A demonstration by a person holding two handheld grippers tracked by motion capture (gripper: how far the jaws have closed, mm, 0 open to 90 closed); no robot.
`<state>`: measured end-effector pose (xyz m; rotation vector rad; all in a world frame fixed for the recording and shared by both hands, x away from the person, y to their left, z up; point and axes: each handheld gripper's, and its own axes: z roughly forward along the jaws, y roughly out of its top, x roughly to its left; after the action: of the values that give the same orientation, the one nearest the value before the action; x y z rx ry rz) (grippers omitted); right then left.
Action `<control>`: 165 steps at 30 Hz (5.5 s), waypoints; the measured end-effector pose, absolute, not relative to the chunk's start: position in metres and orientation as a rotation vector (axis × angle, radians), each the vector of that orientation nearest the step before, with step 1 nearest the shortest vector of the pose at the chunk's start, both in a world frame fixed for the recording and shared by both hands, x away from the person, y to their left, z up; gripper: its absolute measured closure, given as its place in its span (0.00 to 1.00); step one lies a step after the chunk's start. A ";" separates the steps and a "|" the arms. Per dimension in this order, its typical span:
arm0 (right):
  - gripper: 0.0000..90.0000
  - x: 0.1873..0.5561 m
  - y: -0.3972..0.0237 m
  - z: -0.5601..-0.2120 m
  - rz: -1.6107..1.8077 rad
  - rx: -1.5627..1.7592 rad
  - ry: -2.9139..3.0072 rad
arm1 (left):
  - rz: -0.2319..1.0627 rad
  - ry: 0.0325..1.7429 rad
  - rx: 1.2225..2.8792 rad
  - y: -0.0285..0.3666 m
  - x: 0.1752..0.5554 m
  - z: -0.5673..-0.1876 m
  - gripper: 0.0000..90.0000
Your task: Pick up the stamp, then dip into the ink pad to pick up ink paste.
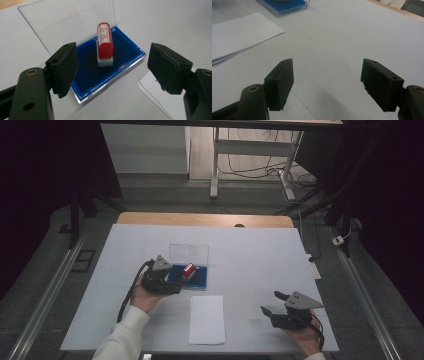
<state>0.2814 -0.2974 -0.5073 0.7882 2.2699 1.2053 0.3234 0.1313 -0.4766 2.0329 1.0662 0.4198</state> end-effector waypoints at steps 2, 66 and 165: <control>0.29 0.282 -0.297 -0.508 1.198 0.788 2.271 | 0.428 1.069 2.035 0.127 0.328 -0.478 0.29; 0.31 0.282 -0.301 -0.512 1.139 0.784 2.304 | 0.453 1.033 2.087 0.113 0.354 -0.485 0.78; 0.31 0.280 -0.299 -0.515 1.125 0.771 2.336 | 0.321 0.982 2.327 0.111 0.381 -0.488 0.78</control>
<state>0.2796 -0.2990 -0.5148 0.7708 2.3360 1.1252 0.3808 0.1112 -0.4883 2.3269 0.9819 0.3211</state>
